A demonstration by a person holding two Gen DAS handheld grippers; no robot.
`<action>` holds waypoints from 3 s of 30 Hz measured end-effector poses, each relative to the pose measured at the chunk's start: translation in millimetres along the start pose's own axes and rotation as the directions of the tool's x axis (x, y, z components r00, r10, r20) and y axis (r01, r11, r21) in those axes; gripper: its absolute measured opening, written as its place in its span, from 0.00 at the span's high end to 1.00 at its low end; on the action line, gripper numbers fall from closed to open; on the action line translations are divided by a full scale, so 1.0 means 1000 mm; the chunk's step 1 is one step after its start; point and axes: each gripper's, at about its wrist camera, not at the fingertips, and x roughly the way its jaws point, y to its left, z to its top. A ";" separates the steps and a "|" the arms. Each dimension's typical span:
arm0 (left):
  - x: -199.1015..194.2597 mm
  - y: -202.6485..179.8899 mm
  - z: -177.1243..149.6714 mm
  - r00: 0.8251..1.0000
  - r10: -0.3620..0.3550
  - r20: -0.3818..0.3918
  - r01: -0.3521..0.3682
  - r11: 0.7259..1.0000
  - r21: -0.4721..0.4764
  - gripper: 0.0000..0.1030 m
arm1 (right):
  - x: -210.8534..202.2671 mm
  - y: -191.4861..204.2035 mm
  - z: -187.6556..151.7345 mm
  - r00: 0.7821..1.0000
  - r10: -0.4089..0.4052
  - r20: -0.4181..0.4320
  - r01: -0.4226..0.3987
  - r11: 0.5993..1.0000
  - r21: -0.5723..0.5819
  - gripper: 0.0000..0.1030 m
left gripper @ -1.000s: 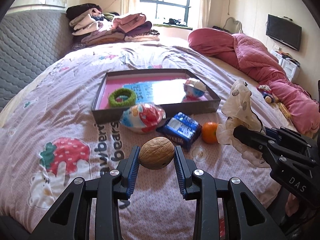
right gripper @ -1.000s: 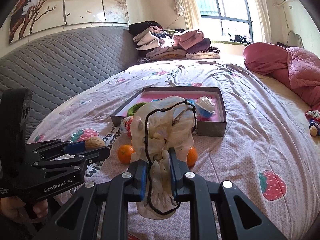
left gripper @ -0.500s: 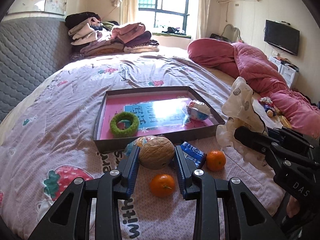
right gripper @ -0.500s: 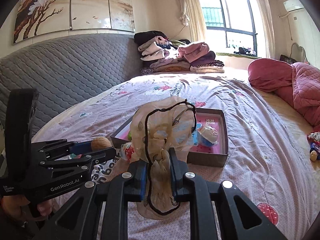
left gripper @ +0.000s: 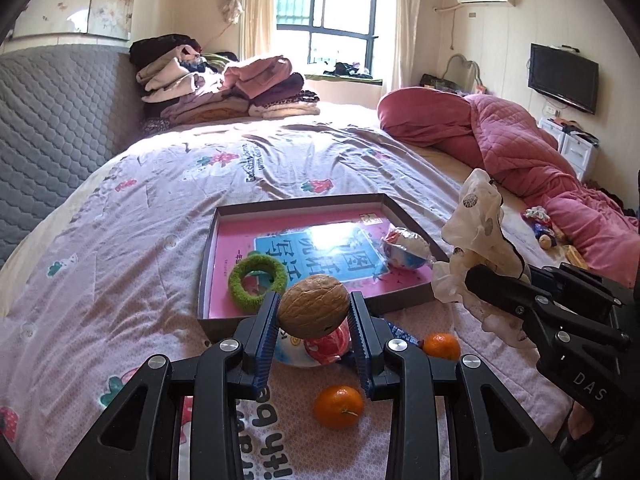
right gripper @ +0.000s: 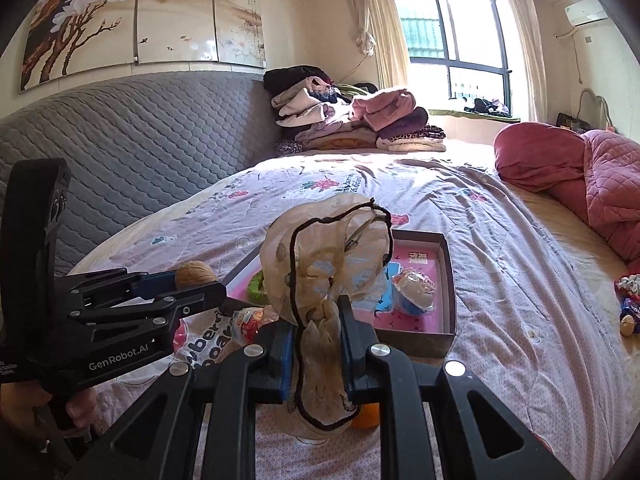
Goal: Organize objects
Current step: 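Lift the walnut and mesh bag and carry both toward the tray, then lower the walnut into the green ring while the right gripper lowers the mesh bag onto the book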
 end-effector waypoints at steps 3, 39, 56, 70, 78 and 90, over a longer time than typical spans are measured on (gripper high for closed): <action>0.002 0.003 0.007 1.000 0.006 0.011 -0.006 1.000 0.003 0.66 | 0.004 -0.001 0.007 1.000 -0.004 0.009 0.004 1.000 -0.001 0.81; 0.088 0.067 0.059 0.995 0.103 -0.012 -0.103 0.994 -0.037 0.66 | 0.078 -0.019 0.064 0.998 -0.036 0.046 0.040 0.997 -0.071 0.81; 0.142 0.063 0.041 0.988 0.081 -0.129 -0.082 0.997 -0.001 0.66 | 0.141 -0.023 0.033 0.991 -0.030 -0.133 0.016 0.994 -0.112 0.81; 0.160 0.056 0.025 0.979 0.064 -0.196 -0.061 0.998 0.023 0.66 | 0.168 -0.025 0.011 0.966 -0.037 -0.257 0.006 0.993 -0.120 0.81; 0.166 0.056 0.022 0.975 0.060 -0.216 -0.055 0.998 0.028 0.66 | 0.176 -0.028 0.005 0.951 -0.051 -0.304 0.017 0.993 -0.115 0.79; 0.171 0.057 0.018 0.967 0.046 -0.251 -0.042 0.999 0.020 0.66 | 0.181 -0.031 0.001 0.936 -0.048 -0.348 0.018 0.996 -0.088 0.67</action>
